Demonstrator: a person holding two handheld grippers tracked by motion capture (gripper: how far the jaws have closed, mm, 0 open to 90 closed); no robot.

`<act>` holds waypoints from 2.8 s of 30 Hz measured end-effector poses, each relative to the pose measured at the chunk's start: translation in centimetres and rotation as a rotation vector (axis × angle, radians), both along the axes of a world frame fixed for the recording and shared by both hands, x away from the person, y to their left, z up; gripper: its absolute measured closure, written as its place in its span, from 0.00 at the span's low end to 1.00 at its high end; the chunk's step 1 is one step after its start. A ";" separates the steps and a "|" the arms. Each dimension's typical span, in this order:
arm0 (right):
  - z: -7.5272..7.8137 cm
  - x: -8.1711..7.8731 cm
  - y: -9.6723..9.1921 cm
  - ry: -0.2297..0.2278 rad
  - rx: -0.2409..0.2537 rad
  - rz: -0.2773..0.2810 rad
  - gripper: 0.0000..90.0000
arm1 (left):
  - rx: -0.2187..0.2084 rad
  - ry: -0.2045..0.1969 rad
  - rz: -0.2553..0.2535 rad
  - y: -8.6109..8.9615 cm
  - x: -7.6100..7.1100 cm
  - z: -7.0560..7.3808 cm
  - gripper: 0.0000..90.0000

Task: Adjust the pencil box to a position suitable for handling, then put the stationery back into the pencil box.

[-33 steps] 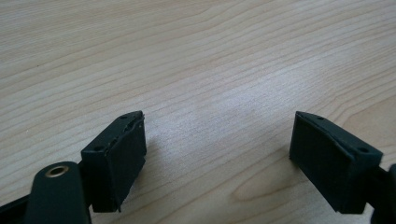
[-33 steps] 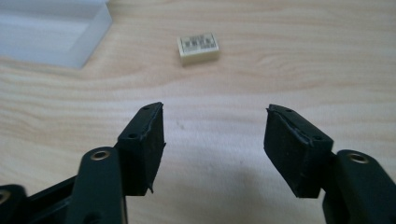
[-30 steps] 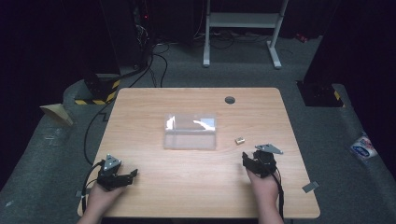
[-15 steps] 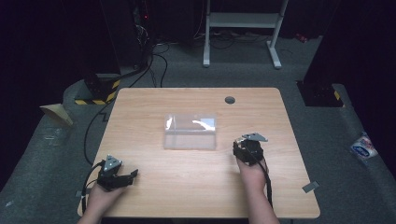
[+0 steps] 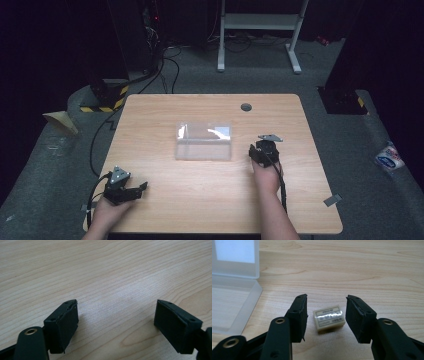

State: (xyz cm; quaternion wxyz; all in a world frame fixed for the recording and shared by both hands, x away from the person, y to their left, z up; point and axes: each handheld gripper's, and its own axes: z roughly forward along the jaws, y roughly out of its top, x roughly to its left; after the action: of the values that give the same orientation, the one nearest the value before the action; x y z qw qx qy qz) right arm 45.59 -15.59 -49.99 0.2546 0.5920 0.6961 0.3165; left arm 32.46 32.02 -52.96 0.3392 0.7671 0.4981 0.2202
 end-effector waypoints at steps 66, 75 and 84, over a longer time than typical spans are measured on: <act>0.5 -1.2 -0.3 -0.027 -0.010 0.089 0.60 | -0.001 -0.005 -0.008 0.0 -0.4 0.0 0.24; 1.6 -1.6 1.0 -0.059 0.007 0.126 0.60 | 0.000 -0.004 -0.008 0.0 -0.4 0.0 0.24; 1.8 -1.3 2.4 -0.061 0.019 0.147 0.60 | 0.000 -0.004 -0.010 0.0 -0.4 0.0 0.24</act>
State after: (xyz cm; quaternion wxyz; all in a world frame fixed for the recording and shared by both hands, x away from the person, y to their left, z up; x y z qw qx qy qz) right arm 44.25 -13.19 -48.19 0.2461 0.5318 0.7265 0.3589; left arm 32.06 32.02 -52.96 0.3412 0.7690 0.4938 0.2200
